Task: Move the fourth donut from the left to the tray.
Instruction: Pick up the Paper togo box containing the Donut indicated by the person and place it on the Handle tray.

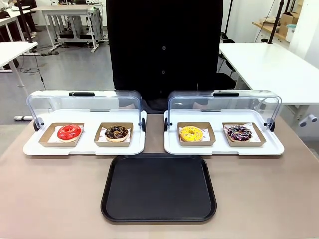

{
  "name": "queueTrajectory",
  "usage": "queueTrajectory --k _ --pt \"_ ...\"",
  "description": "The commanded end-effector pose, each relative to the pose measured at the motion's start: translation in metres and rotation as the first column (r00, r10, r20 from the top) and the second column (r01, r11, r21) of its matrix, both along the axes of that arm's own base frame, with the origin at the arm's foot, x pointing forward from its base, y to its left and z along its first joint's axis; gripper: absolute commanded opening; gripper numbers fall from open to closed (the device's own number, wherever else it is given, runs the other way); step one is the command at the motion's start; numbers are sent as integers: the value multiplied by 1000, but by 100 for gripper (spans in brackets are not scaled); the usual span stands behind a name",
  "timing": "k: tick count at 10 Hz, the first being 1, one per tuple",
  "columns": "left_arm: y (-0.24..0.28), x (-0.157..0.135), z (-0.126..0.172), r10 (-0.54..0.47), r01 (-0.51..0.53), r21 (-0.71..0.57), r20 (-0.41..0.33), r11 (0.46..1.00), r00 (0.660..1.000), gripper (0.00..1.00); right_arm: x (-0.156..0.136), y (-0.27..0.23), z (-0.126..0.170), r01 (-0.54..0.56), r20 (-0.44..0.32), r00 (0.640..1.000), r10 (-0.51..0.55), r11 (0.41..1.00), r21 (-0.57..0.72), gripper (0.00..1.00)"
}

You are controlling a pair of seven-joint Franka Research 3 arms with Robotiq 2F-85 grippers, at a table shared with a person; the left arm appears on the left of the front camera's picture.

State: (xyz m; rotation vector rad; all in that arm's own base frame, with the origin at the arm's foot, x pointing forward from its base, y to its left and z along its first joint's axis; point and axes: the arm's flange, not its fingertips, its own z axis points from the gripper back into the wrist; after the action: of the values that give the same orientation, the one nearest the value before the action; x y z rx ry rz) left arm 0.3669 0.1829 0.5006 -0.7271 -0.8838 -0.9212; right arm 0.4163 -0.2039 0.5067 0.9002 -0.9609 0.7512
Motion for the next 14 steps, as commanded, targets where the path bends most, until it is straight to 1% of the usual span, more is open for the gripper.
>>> queueTrajectory --k 1,14 --pt "2 3 1 -12 12 -16 28 1000 1000 100 0 2 1 -6 36 999 5 1000 18 100" --pt "2 3 1 -12 12 -16 28 1000 1000 100 0 2 1 -6 36 999 5 1000 18 100"
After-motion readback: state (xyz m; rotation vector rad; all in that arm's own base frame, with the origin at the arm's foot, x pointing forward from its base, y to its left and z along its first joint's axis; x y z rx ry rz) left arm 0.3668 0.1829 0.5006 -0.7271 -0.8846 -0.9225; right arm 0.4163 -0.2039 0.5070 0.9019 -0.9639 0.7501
